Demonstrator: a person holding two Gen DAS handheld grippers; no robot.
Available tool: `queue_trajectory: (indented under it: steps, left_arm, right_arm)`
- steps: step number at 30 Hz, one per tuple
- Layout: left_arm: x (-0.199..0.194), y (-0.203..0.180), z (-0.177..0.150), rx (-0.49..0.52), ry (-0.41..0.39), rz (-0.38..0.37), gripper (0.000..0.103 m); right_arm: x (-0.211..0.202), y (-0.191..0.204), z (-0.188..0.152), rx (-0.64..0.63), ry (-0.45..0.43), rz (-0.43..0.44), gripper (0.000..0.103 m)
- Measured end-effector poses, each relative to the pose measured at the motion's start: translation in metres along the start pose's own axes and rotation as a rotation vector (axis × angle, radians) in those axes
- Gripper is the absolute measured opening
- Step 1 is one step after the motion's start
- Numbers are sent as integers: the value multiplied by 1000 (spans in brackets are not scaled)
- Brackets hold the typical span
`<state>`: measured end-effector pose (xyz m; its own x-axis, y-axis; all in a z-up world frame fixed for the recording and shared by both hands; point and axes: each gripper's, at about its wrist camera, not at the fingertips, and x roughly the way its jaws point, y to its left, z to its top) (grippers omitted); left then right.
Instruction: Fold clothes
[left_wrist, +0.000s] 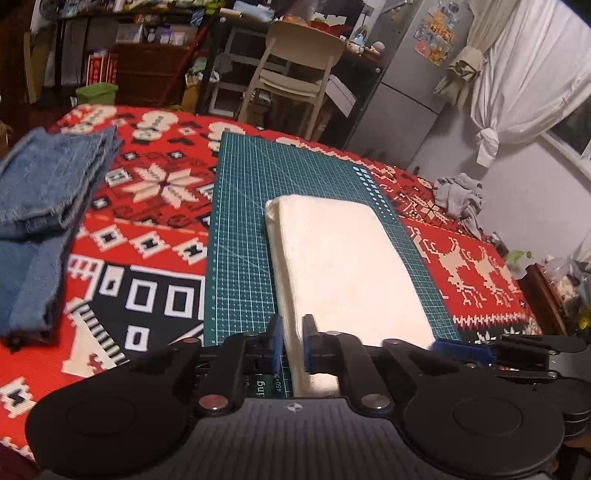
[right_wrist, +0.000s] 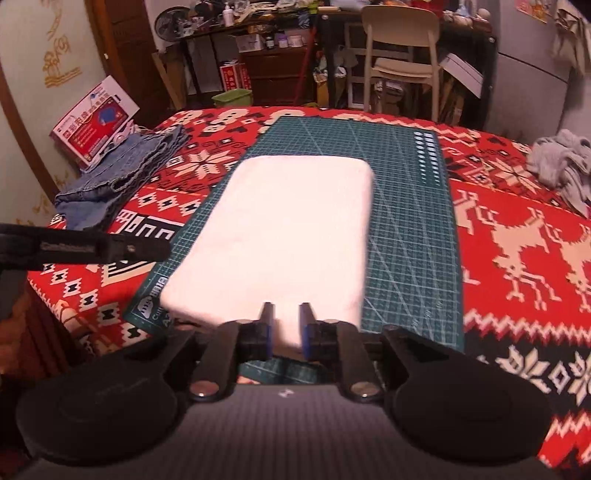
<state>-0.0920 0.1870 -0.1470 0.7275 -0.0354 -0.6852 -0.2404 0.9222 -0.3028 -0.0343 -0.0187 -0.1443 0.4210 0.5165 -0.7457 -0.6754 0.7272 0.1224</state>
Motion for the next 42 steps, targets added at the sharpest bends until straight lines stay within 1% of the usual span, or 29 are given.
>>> queue_trajectory:
  steps: [1, 2, 3, 5, 6, 8, 10, 11, 12, 14, 16, 19, 21, 23, 26, 28, 30, 33, 36, 38, 40, 42]
  left_arm:
    - [-2, -4, 0, 21, -6, 9, 23]
    - [-3, -7, 1, 44, -11, 18, 32]
    - [-4, -13, 1, 65, -13, 21, 38]
    - [-4, -20, -1, 104, -9, 21, 41]
    - [-4, -24, -3, 122, -2, 30, 45]
    - [-3, -30, -9, 149, 7, 66, 50]
    - [-2, -34, -15, 164, 19, 101, 56]
    - [-2, -36, -17, 167, 27, 120, 61]
    - [-2, -37, -20, 170, 36, 138, 70]
    - [-5, -39, -21, 171, 36, 157, 80]
    - [-8, -40, -23, 177, 28, 160, 80]
    - [-12, -46, -22, 200, 9, 170, 85]
    - [-13, -50, -22, 228, 9, 174, 86]
    - [-13, -54, -22, 261, 8, 185, 86]
    - [-15, -60, -24, 311, 6, 204, 86]
    - [-15, -63, -24, 333, 25, 183, 85]
    - [-14, -63, -23, 322, 56, 138, 85]
    - [-14, -63, -17, 294, 86, 89, 85]
    - [-13, -67, -11, 323, 71, 121, 85]
    - [-13, -69, -8, 344, 60, 144, 85]
    - [-13, -71, -5, 365, 49, 167, 87]
    - [-11, -72, -2, 374, 48, 201, 94]
  right_arm:
    - [-2, -1, 0, -5, 6, -8, 29]
    - [-3, -2, -1, -11, 13, -20, 34]
    - [-4, -3, -1, -17, 20, -32, 36]
    - [-7, -5, -2, -27, 30, -54, 43]
    - [-9, -6, -3, -29, 32, -60, 46]
    - [-11, -8, -5, -36, 45, -63, 67]
    - [-13, -10, -7, -47, 55, -70, 76]
    - [-14, -11, -9, -51, 54, -76, 80]
    - [-15, -12, -10, -49, 51, -76, 82]
    - [-18, -15, -12, -39, 47, -71, 90]
    - [-23, -18, -15, -31, 32, -71, 95]
    - [-28, -17, -18, -51, 0, -105, 102]
    - [-32, -16, -19, -66, -16, -130, 102]
    - [-33, -15, -18, -65, -16, -135, 102]
    - [-33, -13, -18, -63, -9, -179, 102]
    - [-34, -12, -17, -71, -17, -208, 102]
    - [-37, -9, -18, -90, -51, -226, 102]
    - [-42, -7, -15, -93, -54, -213, 102]
    - [-42, -3, -11, -135, -26, -199, 102]
    - [-44, -1, -10, -159, -49, -225, 102]
    - [-45, -2, -7, -149, -57, -232, 102]
    - [-45, -5, -4, -125, -70, -246, 102]
